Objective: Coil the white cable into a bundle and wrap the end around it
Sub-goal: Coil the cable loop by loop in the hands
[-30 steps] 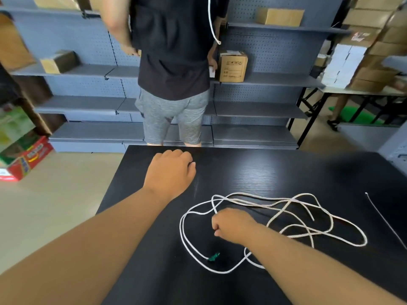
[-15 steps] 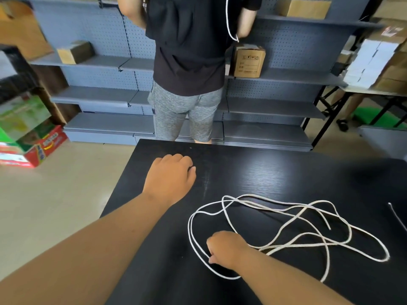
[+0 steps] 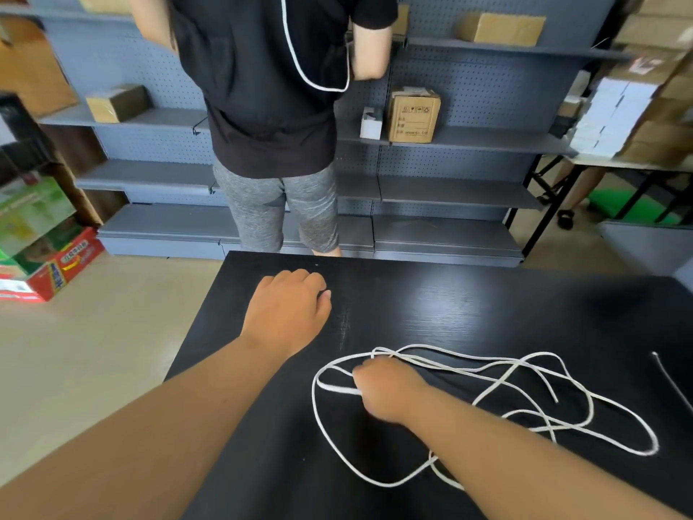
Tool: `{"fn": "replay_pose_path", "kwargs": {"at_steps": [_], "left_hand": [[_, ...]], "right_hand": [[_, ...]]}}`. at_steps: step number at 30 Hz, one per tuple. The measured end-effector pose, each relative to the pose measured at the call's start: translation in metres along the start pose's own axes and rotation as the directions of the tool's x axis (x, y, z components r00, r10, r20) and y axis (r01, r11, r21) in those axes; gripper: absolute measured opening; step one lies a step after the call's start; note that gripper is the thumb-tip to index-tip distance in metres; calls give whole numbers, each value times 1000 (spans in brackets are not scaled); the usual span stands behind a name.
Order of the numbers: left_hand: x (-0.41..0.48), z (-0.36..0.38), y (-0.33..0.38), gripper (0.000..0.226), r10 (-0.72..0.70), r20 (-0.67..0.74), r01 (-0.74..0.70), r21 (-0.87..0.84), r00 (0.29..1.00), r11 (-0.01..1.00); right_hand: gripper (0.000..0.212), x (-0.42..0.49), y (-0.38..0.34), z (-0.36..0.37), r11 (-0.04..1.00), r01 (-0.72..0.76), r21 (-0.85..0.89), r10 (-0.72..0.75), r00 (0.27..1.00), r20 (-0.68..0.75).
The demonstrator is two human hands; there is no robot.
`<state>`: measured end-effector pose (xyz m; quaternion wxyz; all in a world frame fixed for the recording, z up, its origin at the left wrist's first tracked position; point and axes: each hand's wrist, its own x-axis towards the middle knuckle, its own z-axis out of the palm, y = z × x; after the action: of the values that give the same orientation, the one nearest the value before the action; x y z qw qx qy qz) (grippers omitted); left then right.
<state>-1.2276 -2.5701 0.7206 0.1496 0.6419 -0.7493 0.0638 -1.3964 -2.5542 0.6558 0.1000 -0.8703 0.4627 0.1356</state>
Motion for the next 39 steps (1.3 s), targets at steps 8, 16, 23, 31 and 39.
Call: {"fn": "replay_pose_path", "kwargs": {"at_steps": [8,16,23,31,39], "left_hand": [[27,-22,5,32,-11,-12,5,-396,1000,918],[43,-68,43,41,-25,144,145,-956,989,253],[60,-89,57,20,43,140,117,-929,989,350],[94,-133,36,22,21,-66,-62,-717,998,694],[114,-200,40,20,204,-228,-268,-299,952,916]], "right_hand": [[18,-8,26,-140,999,15,-42,-27,953,-302],[12,-62,28,-252,989,28,142,59,818,-572],[13,-98,36,-294,974,7,227,158,699,-698],[9,-100,71,-273,915,-106,390,353,679,-644],[7,-87,69,-253,823,22,568,363,749,-554]]}}
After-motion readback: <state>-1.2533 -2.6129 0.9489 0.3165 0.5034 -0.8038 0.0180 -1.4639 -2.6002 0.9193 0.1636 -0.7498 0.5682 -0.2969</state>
